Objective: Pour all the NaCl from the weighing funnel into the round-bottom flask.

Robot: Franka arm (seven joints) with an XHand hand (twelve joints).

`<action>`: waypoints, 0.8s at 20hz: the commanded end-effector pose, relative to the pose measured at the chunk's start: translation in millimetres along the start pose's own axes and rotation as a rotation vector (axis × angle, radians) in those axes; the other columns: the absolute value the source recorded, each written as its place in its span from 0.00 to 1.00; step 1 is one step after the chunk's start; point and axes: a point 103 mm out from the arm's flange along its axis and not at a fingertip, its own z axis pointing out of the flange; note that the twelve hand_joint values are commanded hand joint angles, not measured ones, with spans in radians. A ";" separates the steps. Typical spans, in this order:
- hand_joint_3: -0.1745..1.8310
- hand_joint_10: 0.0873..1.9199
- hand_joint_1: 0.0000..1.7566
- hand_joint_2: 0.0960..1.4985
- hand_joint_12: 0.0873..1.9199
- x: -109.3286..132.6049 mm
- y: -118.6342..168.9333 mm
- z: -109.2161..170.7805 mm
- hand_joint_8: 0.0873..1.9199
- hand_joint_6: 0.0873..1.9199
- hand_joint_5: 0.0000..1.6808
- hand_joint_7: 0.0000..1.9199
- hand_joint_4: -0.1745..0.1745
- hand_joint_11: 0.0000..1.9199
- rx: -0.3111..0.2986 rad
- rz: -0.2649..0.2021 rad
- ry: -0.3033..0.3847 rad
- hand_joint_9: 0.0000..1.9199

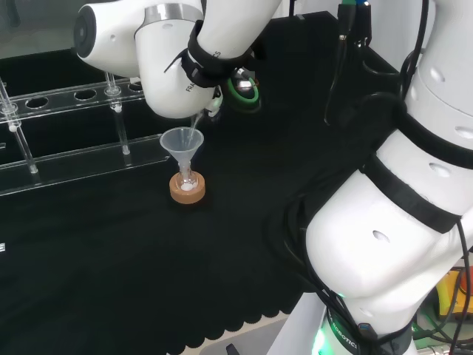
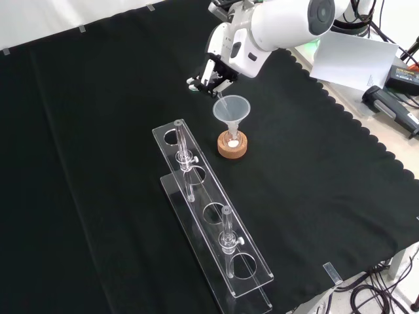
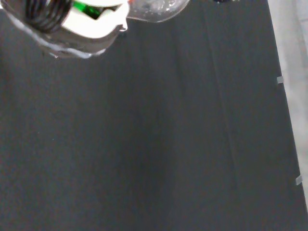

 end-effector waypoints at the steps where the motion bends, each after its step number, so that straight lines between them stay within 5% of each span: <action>1: 0.34 0.02 0.64 0.42 0.81 1.4 -1.5 -0.5 0.00 0.14 0.84 0.87 1.00 0.00 0.003 -0.014 -0.050 0.64; 16: 0.35 0.02 0.64 0.42 0.81 -5.1 0.3 -3.3 0.00 0.15 0.84 0.87 1.00 0.00 0.024 -0.044 -0.152 0.64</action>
